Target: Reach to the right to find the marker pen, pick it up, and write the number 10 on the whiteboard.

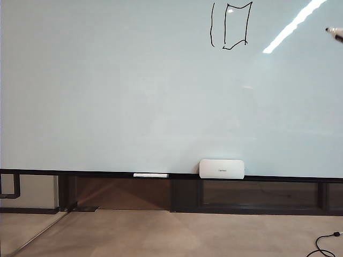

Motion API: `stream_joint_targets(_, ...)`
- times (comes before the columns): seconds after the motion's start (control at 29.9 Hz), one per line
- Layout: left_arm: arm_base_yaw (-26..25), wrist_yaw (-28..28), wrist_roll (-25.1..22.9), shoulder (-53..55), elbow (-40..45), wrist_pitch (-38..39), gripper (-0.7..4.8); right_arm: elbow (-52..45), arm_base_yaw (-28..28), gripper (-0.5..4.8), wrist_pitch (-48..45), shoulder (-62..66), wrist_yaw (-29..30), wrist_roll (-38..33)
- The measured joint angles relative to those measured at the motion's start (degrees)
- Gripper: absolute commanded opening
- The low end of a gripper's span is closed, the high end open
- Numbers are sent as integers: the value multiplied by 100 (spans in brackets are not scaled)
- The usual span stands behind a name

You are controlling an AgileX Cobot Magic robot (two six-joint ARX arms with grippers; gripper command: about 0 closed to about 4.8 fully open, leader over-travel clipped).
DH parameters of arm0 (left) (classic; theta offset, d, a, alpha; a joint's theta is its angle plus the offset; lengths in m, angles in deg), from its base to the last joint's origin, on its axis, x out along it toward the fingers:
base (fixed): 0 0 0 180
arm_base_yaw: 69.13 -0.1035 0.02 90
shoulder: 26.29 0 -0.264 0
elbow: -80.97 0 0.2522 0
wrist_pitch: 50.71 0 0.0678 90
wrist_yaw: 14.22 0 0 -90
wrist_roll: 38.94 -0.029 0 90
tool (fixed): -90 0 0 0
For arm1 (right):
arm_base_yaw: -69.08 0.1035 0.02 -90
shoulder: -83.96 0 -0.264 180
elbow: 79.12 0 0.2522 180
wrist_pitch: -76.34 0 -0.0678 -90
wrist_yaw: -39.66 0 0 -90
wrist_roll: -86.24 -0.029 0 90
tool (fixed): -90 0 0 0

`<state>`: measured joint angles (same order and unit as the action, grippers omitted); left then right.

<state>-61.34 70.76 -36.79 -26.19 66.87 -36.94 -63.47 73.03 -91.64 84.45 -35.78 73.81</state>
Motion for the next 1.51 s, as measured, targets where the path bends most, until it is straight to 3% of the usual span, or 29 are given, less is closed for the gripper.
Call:
stream_joint_targets(0.33, 0, 0, -28, 0, 0, 15, -6, -166, -7, -2, 306, 2, -107, 332)
stream_joint_targets(1.51, 0, 2, -127, 0, 0, 17, -6, -166, -9, -1, 387, 2, -190, 350)
